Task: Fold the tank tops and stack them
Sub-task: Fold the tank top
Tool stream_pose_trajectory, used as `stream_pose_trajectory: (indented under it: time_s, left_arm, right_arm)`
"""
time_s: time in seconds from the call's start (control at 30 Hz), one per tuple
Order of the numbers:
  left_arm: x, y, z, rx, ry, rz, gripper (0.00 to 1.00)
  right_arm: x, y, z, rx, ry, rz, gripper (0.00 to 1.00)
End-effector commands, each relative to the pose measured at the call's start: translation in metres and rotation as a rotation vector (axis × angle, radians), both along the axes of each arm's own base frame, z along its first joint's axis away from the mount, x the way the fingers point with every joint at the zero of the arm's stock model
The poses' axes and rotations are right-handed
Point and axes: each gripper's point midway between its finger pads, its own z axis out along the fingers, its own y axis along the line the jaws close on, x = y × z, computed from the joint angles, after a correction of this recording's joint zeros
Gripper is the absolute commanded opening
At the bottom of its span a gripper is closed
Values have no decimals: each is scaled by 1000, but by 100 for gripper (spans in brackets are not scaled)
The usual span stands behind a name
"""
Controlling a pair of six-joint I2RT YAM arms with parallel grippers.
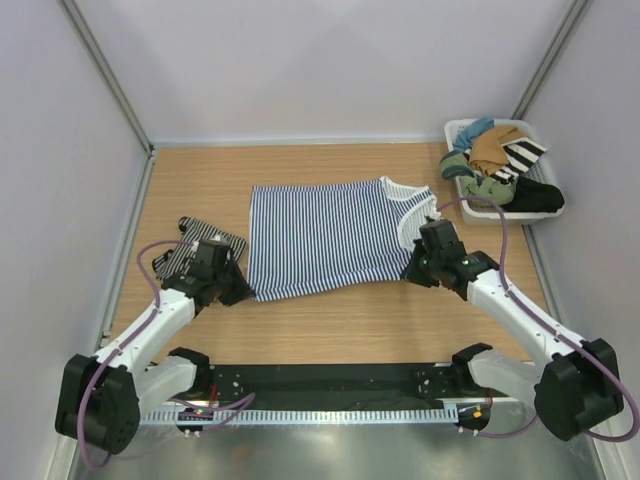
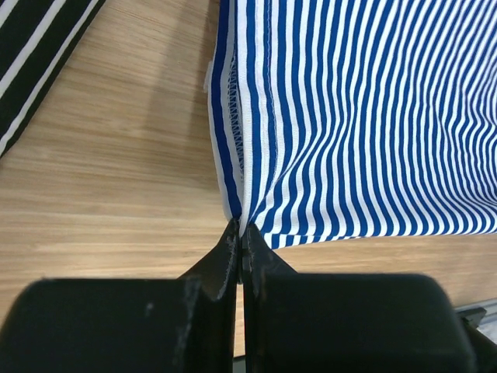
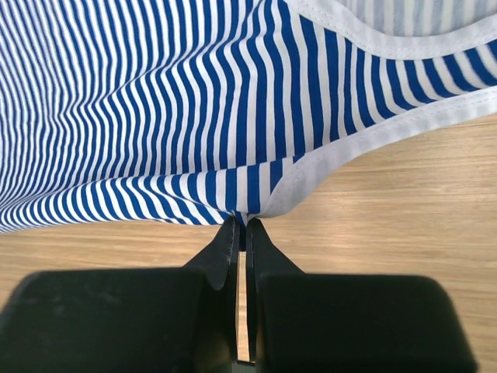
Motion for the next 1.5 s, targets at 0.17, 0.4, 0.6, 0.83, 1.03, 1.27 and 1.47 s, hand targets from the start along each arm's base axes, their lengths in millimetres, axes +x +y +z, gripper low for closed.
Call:
stream_pose_trajectory:
  time_s: [0.17, 0.4, 0.6, 0.83, 1.03, 1.27, 1.47]
  left_arm:
    - [6, 1, 34, -16, -42, 39, 1]
    - [35, -5, 44, -19, -41, 49, 0]
    - [65, -8, 45, -16, -24, 58, 0]
    - [102, 5, 49, 1, -26, 107, 0]
    - [129, 13, 41, -5, -5, 125, 0]
    - [157, 17, 37, -37, 13, 132, 0]
    - [179, 16, 33, -63, 19, 133, 0]
  right_arm:
    - [6, -3, 23, -33, -28, 16, 2]
    - [34, 6, 24, -63, -24, 46, 1]
    - [64, 12, 23, -77, -13, 54, 1]
    - [103, 13, 23, -93, -9, 38, 1]
    - [134, 7, 22, -129, -6, 18, 1]
    - [158, 6, 18, -149, 7, 15, 1]
    - [170, -2, 11, -151, 24, 0, 1]
